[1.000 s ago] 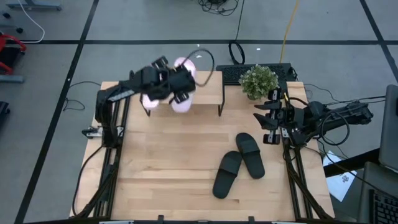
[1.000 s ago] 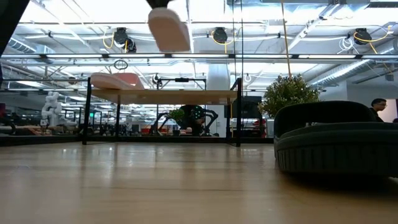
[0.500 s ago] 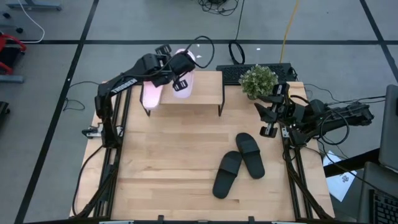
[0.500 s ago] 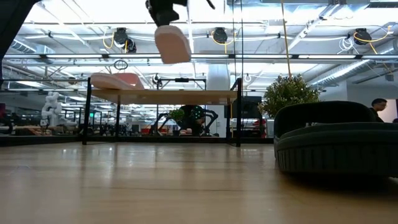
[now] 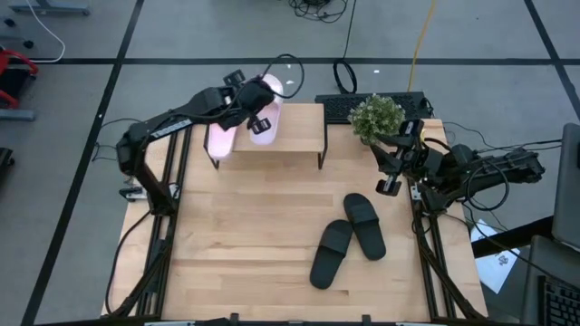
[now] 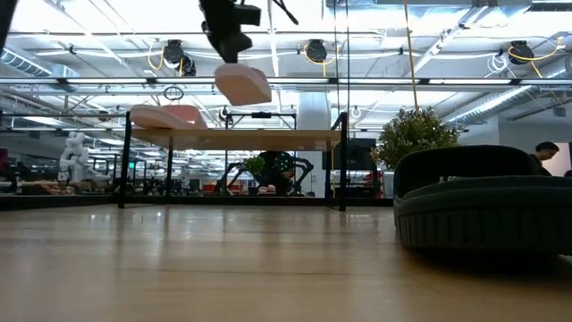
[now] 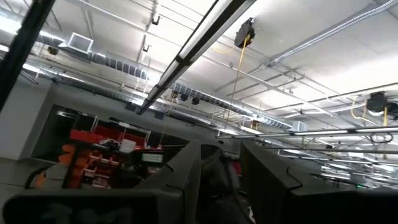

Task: Pick and place slides into the shelf
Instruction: Put the pink slipper on the shelf

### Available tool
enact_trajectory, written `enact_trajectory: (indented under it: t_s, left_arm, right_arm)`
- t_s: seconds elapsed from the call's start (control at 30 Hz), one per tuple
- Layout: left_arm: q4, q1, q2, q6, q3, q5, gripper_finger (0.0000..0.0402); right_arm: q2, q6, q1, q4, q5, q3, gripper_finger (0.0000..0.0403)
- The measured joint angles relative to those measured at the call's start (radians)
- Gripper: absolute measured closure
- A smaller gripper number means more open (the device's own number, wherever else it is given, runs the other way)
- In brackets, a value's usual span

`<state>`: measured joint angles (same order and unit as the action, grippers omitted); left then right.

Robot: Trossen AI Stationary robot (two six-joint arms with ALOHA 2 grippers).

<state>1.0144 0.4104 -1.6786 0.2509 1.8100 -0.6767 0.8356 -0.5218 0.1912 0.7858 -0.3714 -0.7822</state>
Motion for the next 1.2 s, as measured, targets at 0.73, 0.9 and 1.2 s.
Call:
enact_trajectory:
  t_s: [0.73,0.9,1.2]
  left_arm:
    - [-0.156,0.043,0.135,-0.010,-0.299,0.056,0.0401]
    - [-0.198,0.046,0.135,-0.010,-0.338,0.055,0.0401]
    - [-0.202,0.081,0.135,-0.018,-0.381,0.082,0.0401]
  right_arm:
    - [0.000,-0.041,-0.002,0.035,0.001,0.000,0.0298]
    - [0.000,-0.041,-0.002,0.034,0.000,0.000,0.0298]
    - [0.000,-0.041,-0.002,0.033,0.000,0.000,0.0298]
